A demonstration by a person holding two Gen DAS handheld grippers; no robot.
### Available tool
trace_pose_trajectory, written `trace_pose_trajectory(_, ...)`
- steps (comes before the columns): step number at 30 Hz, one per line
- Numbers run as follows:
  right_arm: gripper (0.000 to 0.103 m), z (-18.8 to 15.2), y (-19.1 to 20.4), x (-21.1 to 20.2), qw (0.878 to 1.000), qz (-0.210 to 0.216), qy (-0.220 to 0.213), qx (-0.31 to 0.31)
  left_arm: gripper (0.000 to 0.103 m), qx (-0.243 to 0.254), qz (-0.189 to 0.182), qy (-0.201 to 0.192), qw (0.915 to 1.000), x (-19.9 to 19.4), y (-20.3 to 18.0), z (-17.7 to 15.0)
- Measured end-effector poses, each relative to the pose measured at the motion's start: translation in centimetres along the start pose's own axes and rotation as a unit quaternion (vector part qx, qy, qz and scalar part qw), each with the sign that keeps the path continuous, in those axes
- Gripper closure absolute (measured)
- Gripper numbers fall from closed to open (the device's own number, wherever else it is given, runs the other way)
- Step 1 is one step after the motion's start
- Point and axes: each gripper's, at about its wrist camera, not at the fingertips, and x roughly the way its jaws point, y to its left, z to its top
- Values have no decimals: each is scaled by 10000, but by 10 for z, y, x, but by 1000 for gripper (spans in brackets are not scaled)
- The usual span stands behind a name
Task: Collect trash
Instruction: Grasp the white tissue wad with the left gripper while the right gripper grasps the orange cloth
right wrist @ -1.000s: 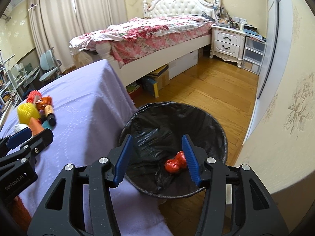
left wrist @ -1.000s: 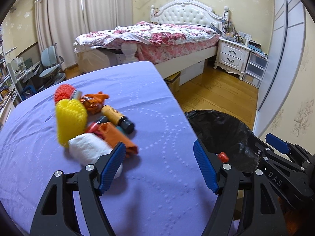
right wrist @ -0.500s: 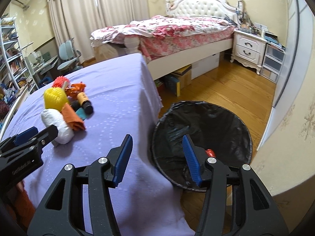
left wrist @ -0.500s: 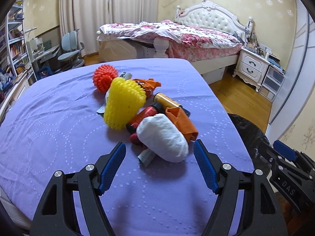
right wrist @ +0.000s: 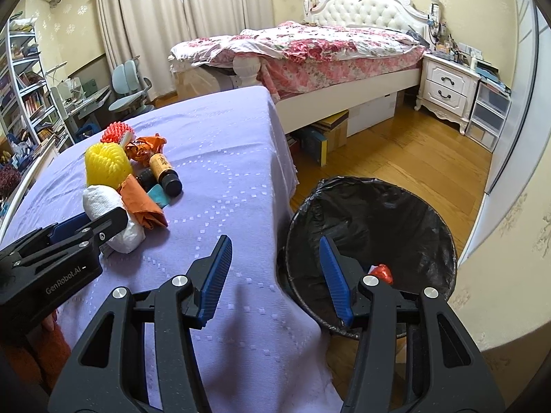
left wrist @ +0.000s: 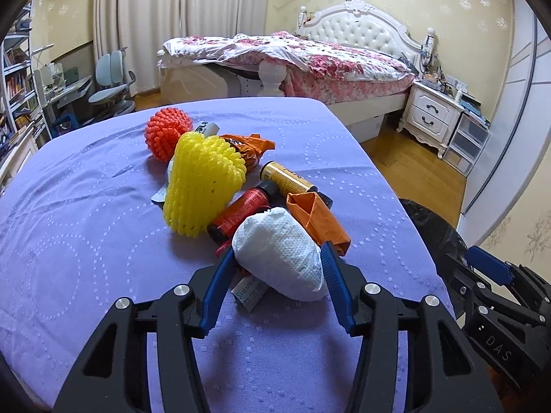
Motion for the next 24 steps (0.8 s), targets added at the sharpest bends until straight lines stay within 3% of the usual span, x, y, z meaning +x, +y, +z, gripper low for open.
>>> trace_pose_trajectory(11,51,2,26,0,9993,230,21,-278,53,-91,-39,-17,9999,-17,24,-4)
trace_pose_trajectory(24,51,6,72,11,9957,625,165,-669,53,-426,387,-35,9983,-27,76,-14)
